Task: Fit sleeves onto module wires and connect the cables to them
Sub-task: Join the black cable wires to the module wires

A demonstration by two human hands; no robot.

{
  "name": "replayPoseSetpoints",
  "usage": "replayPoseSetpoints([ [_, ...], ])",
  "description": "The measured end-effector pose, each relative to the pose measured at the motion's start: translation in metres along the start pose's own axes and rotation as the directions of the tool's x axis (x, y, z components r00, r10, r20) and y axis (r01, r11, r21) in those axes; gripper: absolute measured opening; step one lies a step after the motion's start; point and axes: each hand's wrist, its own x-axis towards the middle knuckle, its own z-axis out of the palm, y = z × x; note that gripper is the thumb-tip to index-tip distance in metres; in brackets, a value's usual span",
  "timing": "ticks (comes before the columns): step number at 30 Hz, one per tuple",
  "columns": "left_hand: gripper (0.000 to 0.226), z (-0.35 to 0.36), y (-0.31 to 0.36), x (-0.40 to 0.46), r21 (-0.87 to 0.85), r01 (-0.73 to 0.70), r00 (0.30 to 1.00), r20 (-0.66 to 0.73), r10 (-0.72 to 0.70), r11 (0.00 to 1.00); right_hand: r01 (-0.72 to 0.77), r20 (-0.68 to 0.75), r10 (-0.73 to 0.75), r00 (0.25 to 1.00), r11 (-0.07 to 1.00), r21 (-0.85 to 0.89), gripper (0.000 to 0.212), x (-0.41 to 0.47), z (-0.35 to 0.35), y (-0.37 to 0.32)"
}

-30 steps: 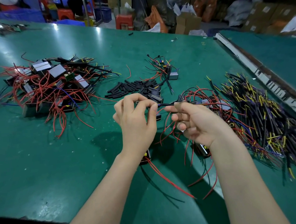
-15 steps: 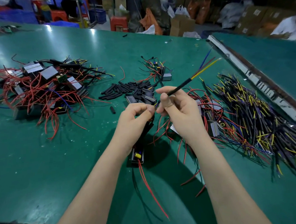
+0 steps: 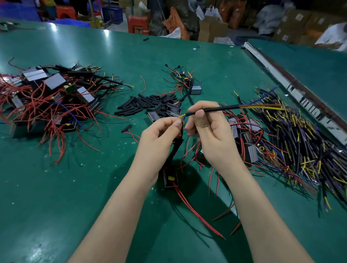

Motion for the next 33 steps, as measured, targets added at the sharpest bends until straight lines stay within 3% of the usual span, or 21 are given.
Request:
replayPoseSetpoints([
  [8, 0.016, 0.001, 0.001, 0.002, -0.263, 0.114, 0.991, 0.093, -0.092, 0.958, 0.06, -0.026, -0.06, 0.998, 0.998, -0.001, 0.02, 0.001, 0.002, -0.002],
  [19, 0.012, 0.002, -0.003, 0.001, -0.152, 0.048, 0.999, 0.014, -0.046, 0.987, -0.113, -0.007, 0.113, 0.994, 0.992, 0.064, 0.017, 0.003, -0.002, -0.006],
  [33, 0.014, 0.002, -0.006, 0.002, -0.054, 0.001, 1.0, 0.006, -0.001, 0.999, -0.198, 0.031, 0.197, 0.98, 0.979, 0.054, 0.019, 0.003, -0.008, -0.005],
])
